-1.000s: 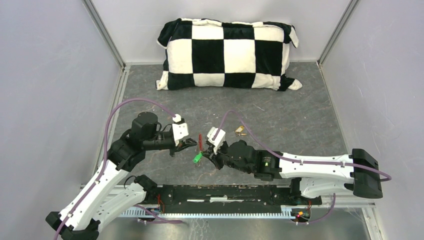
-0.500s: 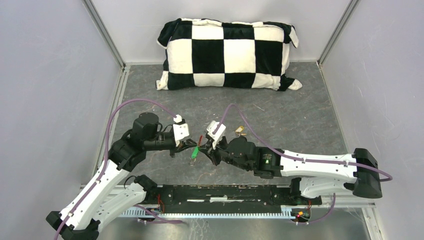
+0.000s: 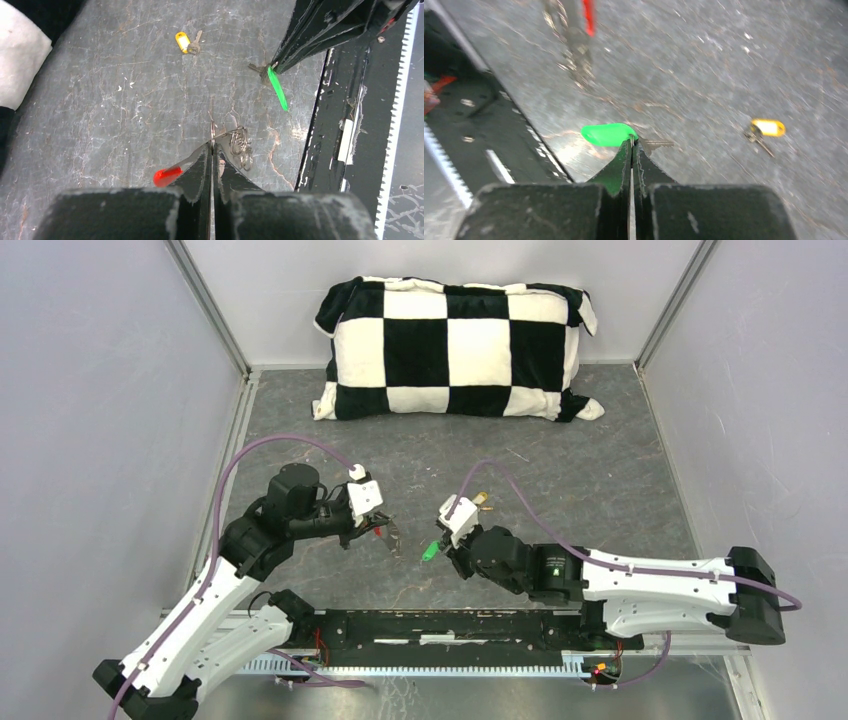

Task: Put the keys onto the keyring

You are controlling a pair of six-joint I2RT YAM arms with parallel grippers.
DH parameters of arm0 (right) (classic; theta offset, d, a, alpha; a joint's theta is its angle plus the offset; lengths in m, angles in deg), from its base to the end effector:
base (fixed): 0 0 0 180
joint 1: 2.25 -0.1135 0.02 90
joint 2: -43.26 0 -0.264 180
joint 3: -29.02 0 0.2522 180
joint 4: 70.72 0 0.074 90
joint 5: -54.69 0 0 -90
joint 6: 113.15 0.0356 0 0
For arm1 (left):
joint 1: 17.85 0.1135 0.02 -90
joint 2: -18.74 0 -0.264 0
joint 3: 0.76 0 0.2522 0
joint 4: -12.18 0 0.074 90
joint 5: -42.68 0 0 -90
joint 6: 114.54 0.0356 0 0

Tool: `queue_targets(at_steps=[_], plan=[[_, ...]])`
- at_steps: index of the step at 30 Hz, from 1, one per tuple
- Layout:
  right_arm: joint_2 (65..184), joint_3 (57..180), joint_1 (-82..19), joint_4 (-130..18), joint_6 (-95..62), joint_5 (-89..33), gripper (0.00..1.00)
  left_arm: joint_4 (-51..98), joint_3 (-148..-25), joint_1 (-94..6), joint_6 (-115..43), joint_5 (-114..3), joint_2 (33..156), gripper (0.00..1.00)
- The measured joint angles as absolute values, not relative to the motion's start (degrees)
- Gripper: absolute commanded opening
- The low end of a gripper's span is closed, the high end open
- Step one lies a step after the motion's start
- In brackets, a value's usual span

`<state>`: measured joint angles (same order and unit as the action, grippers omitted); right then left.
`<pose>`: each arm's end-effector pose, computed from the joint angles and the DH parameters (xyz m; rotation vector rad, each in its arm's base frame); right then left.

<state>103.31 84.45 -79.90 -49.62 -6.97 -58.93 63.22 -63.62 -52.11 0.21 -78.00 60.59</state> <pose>0.0643 0.2271 0.2757 -0.8043 1.8720 0.6384 0.1132 -0.0991 0.3277 1.2951 1.6282 -0.6600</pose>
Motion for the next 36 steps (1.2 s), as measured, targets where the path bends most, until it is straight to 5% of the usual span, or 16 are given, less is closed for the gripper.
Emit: queue_targets(at_steps=[15,25,32,36], plan=[[123.96,82.72,-79.87,-36.77,-5.15,-72.41,0.01,63.59,-64.35,-52.11,0.21,-74.79,60.56,0.02],[130.30,86.68,-79.81,-40.57,-7.01,-67.95,0.60,63.81,-64.91,-52.11,0.21,-72.62,59.67,0.02],[113.98,77.54,-74.28,-49.97,-5.89,-59.41,0.72,64.16,-65.24,-52.11,0.19,-72.49,59.84,0.02],[107.70,71.14,-70.54,-53.67,-5.09,-54.47,0.70,64.16,-65.24,-52.11,0.19,-72.54,60.11,0.02]])
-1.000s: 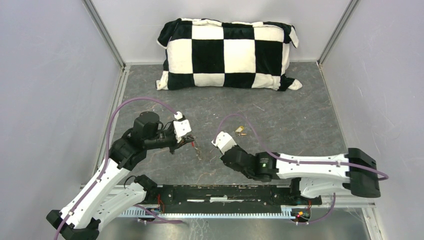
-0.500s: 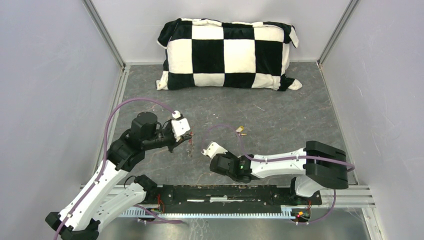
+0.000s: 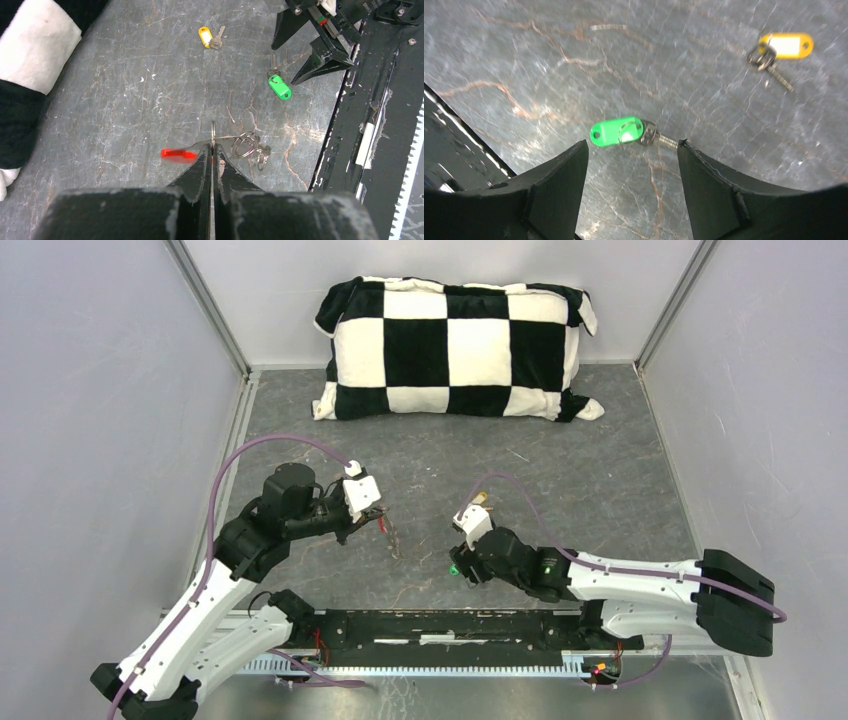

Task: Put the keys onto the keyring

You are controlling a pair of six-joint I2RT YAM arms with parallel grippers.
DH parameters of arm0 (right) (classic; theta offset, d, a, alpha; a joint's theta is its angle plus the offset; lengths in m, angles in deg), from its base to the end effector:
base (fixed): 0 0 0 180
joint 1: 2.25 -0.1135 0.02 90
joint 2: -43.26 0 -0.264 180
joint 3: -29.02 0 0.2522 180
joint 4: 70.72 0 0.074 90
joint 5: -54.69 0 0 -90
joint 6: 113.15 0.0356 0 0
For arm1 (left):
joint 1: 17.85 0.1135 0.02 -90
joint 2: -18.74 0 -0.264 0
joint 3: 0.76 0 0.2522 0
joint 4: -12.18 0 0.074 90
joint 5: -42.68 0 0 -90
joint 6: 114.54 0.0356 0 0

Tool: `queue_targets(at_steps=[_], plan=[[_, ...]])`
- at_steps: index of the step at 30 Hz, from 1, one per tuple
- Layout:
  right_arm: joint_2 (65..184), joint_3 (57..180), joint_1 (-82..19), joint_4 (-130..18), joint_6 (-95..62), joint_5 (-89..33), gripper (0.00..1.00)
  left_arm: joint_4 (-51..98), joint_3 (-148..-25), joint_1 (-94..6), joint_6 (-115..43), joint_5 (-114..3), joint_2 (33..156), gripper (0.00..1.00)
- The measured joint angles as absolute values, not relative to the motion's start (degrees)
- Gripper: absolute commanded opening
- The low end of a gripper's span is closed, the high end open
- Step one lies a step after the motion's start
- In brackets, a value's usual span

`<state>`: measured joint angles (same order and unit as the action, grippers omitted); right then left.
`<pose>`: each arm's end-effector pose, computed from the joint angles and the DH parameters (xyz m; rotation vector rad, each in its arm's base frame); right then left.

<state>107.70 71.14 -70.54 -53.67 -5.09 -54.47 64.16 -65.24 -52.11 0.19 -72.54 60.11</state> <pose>0.0932 0.2025 0.1876 -0.7902 2.1080 0.4501 0.1128 -0.0952 0.3357 1.2457 1.6518 -0.5579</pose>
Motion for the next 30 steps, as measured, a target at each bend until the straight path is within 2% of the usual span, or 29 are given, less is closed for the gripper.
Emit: queue_targets(at_steps=[8,16,30], plan=[[108.12,65.76,-69.58,-57.32,-3.47,-50.32,0.52,64.16,-65.24,-52.11,0.19,-72.75,60.32,0.02],[112.05,66.52,-69.71,-62.04,-3.69,-51.78,0.45,64.16,-65.24,-52.11,0.19,-72.75,60.35,0.02],[122.09,72.91,-74.43,-59.52,-3.21,-62.27,0.33,64.16,-65.24,-52.11,0.19,-72.71,60.30,0.02]])
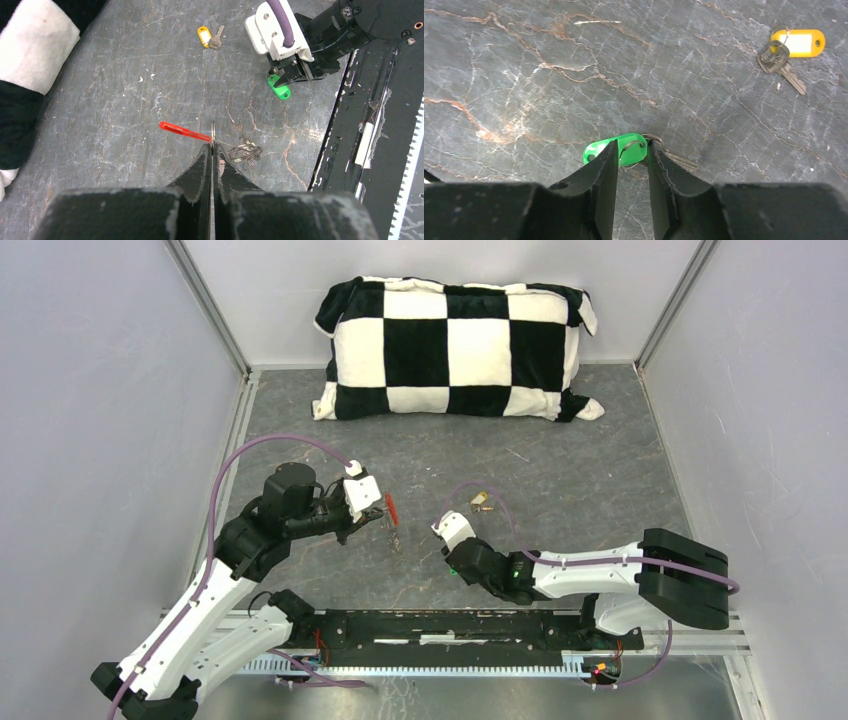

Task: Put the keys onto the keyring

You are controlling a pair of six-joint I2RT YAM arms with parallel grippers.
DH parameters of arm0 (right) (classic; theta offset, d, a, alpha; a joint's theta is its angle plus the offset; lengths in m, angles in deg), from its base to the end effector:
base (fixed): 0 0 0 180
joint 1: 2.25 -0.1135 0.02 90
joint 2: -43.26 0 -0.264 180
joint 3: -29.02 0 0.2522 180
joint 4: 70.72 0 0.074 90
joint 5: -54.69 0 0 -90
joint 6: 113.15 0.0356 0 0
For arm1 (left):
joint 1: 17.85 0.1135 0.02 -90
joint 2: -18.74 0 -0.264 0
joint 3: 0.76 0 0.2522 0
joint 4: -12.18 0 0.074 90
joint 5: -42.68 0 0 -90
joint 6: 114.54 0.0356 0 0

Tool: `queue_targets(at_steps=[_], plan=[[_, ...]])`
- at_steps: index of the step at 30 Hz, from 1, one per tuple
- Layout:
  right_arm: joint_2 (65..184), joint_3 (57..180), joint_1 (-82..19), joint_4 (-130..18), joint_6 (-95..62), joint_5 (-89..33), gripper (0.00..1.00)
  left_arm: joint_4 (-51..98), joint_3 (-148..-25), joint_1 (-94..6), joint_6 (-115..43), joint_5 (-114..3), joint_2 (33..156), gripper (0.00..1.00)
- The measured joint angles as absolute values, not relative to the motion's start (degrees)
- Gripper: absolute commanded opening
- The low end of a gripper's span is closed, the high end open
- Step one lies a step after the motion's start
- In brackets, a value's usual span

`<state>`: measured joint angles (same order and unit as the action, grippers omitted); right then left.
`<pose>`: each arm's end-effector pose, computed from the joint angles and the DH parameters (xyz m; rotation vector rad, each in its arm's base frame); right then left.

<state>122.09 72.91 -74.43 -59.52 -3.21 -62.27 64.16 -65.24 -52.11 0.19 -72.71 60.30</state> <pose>0.0915 0.2320 0.1518 -0.8041 2.1383 0.2810 0.1134 -0.0957 0.3353 1.2481 1.6537 -0.5615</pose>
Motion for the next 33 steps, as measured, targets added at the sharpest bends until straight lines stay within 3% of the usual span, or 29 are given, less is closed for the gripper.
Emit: queue_targets(at_steps=[6,14,17,25,33], plan=[[122.06,72.91,-74.59,-58.37,-2.53,-64.22,0.31,64.18,-65.24,-52.11,0.19,-72.71,60.21,0.02],[120.47,72.38,-75.00,-58.17,-1.15,-64.65,0.14,64.20,-65.24,-52.11,0.17,-72.71,60.21,0.02],[118.63,71.53,-75.02,-58.17,-0.58,-65.33,0.13,64.20,-65.24,-52.11,0.17,-72.73,60.19,0.02],[117.43,70.61,-75.02,-58.15,0.64,-65.81,0.34,64.20,-65.24,-52.11,0.17,-72.75,60.21,0.02],[117.43,70.35,-75.24,-58.26,1.21,-65.42,0.33,64.22,-65.24,-52.11,0.14,-72.75,60.21,0.02]])
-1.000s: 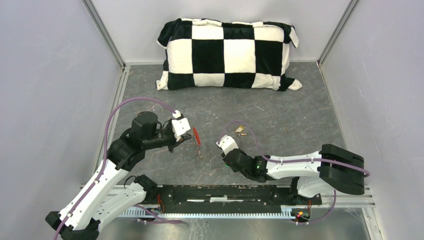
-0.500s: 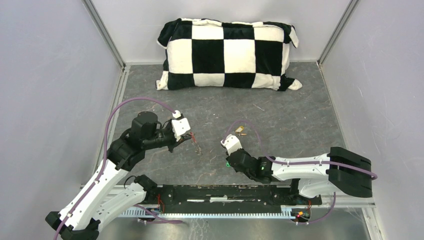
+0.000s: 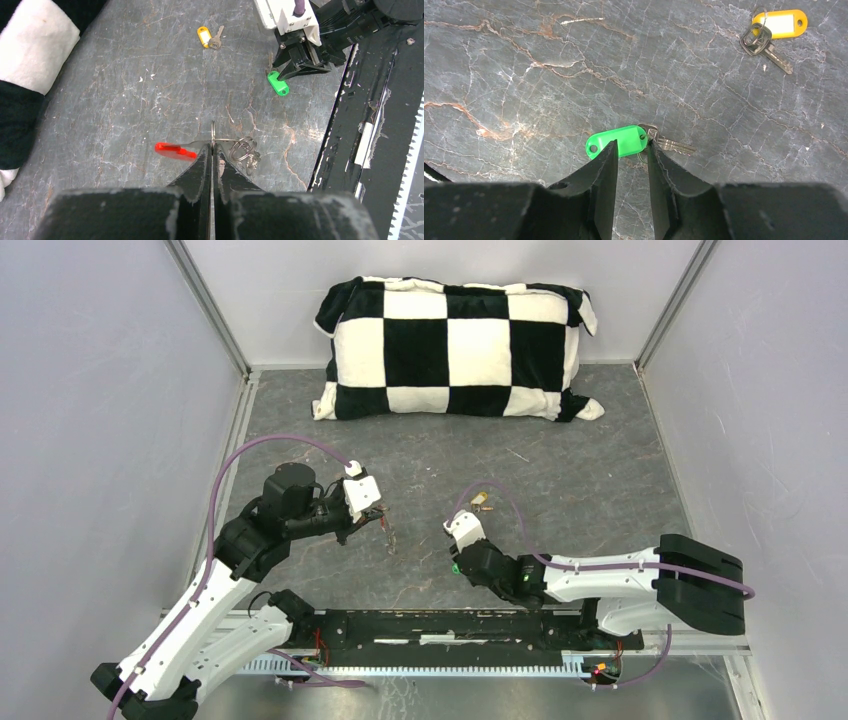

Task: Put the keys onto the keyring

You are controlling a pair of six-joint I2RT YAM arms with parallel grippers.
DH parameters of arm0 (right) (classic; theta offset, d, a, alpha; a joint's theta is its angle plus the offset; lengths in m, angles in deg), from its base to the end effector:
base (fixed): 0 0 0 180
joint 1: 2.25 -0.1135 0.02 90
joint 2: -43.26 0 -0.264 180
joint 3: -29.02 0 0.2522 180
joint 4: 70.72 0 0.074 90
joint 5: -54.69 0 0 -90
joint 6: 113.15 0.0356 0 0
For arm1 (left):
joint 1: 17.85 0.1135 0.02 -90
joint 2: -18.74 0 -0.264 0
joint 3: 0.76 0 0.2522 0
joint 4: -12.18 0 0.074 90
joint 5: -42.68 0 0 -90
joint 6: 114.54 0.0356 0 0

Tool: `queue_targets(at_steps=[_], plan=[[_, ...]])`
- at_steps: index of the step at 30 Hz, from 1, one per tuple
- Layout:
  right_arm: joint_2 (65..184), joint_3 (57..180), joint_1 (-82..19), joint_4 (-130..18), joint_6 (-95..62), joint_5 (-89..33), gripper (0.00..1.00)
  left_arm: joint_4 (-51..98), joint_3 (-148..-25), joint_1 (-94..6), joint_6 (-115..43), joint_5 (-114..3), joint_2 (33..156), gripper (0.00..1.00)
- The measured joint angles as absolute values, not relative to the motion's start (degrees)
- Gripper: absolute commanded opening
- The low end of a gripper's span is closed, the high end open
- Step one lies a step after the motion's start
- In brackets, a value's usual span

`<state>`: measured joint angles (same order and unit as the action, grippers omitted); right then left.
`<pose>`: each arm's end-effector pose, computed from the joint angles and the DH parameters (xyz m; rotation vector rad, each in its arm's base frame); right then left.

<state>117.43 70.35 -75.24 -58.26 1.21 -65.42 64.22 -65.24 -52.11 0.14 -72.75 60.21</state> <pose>0.0854 0.2182 0.1562 -0.6952 2.1392 0.2932 0.1130 -0.0955 0.3354 1.2476 1.6535 -0.5626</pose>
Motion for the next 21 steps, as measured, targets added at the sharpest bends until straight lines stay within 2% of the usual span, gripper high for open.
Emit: queue_targets(at_steps=[15,21], plan=[[114.54,64.12,-72.31,-63.85,2.63,-59.12,0.22,64.27,-65.24,-52.11,-0.03,-72.80,60.08,0.02],[112.99,61.39,-69.80,-67.55,3.70,-55.25,0.22,64.44,-65.24,-52.11,-1.15,-72.86,59.93,0.02]])
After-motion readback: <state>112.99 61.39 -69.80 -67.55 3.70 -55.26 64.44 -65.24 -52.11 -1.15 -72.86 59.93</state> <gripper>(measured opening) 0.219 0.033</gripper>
